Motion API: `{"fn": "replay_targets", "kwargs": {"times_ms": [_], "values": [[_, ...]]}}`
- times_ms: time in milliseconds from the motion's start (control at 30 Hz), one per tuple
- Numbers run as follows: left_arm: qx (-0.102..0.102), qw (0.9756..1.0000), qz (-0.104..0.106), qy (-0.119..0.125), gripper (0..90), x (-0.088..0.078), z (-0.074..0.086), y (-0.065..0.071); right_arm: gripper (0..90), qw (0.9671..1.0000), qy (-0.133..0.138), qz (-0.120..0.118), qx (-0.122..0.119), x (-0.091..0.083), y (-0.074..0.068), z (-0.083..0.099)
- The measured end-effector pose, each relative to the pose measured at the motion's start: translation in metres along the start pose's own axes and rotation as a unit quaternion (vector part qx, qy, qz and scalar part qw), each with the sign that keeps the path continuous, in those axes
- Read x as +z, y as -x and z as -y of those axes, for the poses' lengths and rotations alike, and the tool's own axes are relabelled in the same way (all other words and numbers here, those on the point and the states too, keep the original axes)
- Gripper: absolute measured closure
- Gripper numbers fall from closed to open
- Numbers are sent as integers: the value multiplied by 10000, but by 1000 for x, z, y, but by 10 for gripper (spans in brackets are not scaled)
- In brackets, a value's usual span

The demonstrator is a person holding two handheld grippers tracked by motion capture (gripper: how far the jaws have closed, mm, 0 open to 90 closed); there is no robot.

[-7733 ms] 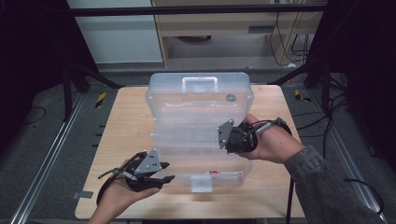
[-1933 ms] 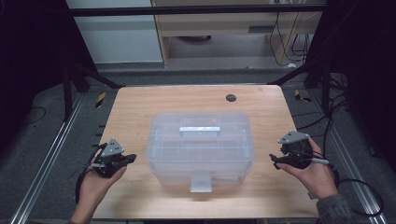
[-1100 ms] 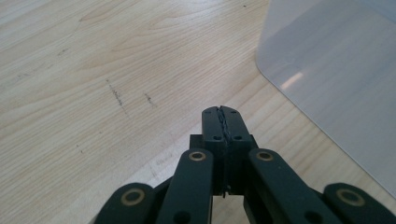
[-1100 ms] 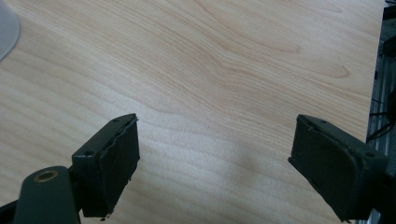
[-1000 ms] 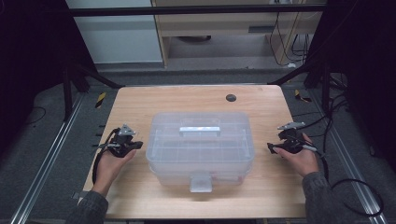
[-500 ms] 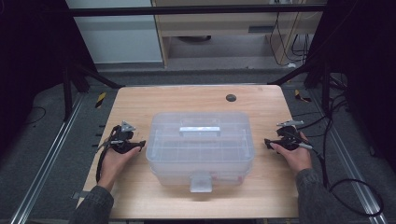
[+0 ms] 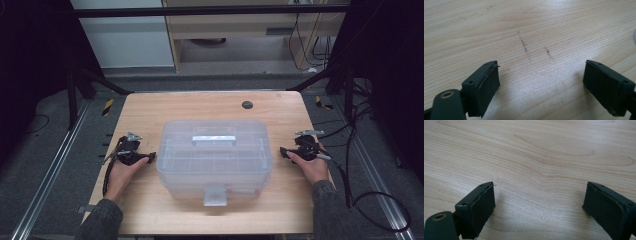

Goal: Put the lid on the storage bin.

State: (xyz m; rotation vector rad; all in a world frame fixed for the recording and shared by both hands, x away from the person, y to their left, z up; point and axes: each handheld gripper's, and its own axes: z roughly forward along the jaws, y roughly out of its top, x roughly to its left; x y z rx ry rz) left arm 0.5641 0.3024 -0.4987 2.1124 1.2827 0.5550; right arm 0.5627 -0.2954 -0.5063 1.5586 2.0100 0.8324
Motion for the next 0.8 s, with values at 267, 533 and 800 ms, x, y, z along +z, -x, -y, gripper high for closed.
{"fn": "replay_targets", "kwargs": {"times_ms": [267,533,800], "values": [[-114,9997,23,202,92,2,5,0,80,9997,236,27,36,0,-2,6],[-120,9995,21,287,39,4,8,3,15,9997,155,145,108,-1,-10,9],[-167,9996,-5,230,0,4,8,3,3,9997,133,179,140,-2,-14,10]]}}
